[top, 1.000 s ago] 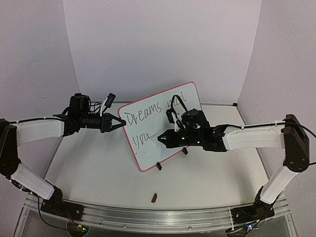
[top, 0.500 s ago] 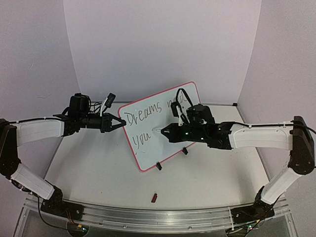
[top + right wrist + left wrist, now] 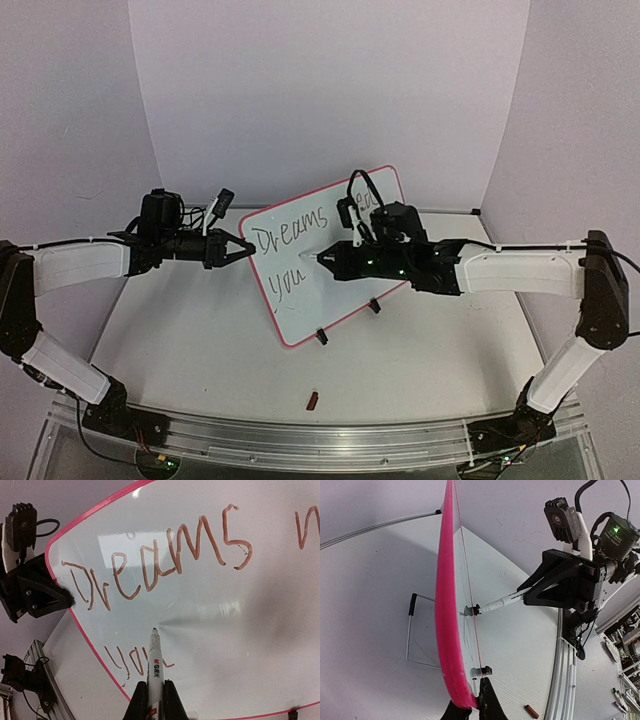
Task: Write a sentence on the whiteboard
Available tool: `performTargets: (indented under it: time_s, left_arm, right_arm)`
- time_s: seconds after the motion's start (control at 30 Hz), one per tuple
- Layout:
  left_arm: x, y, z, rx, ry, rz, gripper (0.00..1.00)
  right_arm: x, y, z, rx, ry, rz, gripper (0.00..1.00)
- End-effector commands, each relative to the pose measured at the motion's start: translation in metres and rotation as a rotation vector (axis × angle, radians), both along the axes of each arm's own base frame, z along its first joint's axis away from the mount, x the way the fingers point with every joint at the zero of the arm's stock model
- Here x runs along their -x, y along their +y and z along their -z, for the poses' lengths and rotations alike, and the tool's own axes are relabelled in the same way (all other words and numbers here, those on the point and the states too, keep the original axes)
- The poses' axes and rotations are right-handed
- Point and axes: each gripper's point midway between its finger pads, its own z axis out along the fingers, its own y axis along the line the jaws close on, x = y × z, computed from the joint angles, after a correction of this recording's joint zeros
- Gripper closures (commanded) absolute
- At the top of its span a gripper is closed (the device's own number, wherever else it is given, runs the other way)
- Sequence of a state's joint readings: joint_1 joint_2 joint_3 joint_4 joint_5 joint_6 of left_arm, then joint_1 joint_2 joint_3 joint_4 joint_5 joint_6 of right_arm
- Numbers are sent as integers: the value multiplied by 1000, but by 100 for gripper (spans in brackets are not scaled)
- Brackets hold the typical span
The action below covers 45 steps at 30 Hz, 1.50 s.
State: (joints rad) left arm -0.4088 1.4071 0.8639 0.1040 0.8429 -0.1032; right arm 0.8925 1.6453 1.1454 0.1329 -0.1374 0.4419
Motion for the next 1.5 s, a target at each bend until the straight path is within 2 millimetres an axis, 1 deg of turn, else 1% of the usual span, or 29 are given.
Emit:
performTargets:
  time_s: [0.0,0.13,0.3,0.47,0.67,0.9,0.97,1.07,1.33,1.47]
  left_arm:
    - [4,-4,17,-79,-52,29,100]
    - [3,-4,17,-79,-52,29,100]
    - [4,-4,17,-79,-54,29,100]
    - [4,-4,16,-78,-55,29,100]
    - [4,-3,15,-78,-57,29,100]
    - [5,-3,14,-76,-57,29,100]
    - [5,-3,14,-76,-57,29,100]
    - [5,-3,14,-75,-60,29,100]
    - [5,-4,14,-75,-59,30,100]
    - [6,-3,13,-74,-61,30,100]
  right_arm:
    - [-5,7,-9,-19,-15,-13,100]
    - [-6,6,-2,-11,-2,1,100]
    - [-11,-3,8,3,15,38,100]
    - [-11,-8,18,14,41,52,100]
    - [-4,-17,30,26,74,60,100]
    - [9,-24,52,41,137,49,100]
    - [11,-26,55,44,144,52,100]
    - [10,-27,51,36,139,58,100]
    - [1,-19,26,-38,92,68,100]
    - [-3,-16,19,-52,73,72,100]
